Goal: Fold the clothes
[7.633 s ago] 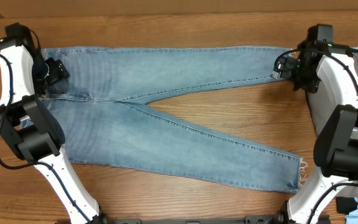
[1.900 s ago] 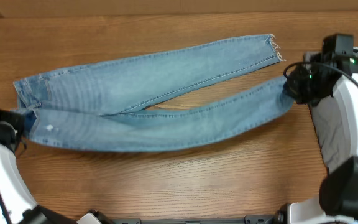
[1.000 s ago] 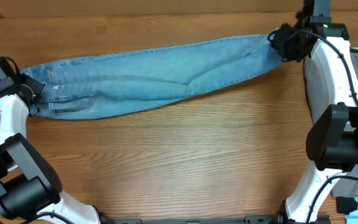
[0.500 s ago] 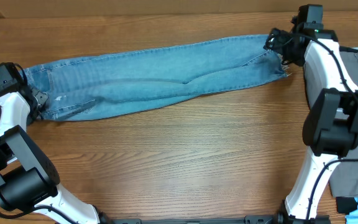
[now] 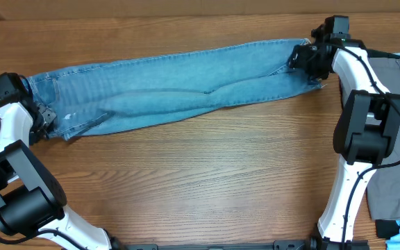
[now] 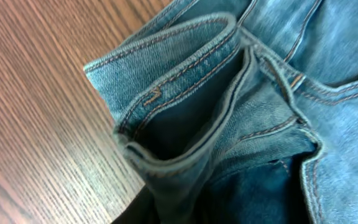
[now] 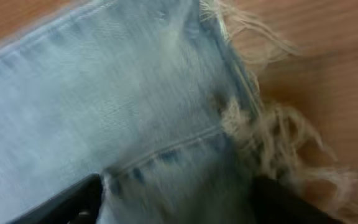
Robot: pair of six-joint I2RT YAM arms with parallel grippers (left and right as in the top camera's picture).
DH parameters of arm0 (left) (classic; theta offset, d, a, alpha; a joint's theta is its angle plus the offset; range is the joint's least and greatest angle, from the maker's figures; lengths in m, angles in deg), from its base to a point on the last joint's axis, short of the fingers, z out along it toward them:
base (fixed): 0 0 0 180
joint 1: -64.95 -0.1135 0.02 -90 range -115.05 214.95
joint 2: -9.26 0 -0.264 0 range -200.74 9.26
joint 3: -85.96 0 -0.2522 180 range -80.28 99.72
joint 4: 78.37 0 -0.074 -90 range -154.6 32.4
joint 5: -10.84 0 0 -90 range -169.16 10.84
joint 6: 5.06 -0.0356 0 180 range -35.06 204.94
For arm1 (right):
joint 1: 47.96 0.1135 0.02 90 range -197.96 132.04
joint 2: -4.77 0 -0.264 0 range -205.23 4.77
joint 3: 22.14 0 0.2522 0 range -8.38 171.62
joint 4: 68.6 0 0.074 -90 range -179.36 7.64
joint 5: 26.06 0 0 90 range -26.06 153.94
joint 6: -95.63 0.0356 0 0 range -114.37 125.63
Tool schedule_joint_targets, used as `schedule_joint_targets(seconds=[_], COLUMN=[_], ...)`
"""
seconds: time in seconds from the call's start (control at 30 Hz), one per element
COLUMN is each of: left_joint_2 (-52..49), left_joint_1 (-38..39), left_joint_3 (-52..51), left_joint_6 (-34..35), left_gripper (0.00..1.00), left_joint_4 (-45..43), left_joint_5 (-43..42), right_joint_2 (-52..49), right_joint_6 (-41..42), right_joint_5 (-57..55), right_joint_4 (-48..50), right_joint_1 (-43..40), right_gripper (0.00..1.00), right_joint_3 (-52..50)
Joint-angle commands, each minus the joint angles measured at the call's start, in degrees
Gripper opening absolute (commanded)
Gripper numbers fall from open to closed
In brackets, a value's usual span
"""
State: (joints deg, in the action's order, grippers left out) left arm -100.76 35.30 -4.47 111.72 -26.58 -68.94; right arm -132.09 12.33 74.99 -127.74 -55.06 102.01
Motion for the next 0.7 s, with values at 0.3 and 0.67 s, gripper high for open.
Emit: schedule_joint_targets(seconds=[0.3, 0.67], left_joint_2=[-1.4, -1.4], left_joint_1=[0.0, 0.0], left_joint_3=[0.1, 0.2], left_joint_6=[-2.5, -2.6], left_gripper=[0.21, 0.07], left_joint_4=[2.1, 1.9], left_joint_5=[0.3, 0.3], right_joint_2=[-3.3, 4.5], right_joint_6=[1.3, 2.6], right_joint_5=[-14.8, -7.0], right_joint_4=[-26.3, -32.4], right_joint_1=[-1.7, -0.7], right_gripper=[0.45, 0.04], right_joint_3=[-0.5, 13.4])
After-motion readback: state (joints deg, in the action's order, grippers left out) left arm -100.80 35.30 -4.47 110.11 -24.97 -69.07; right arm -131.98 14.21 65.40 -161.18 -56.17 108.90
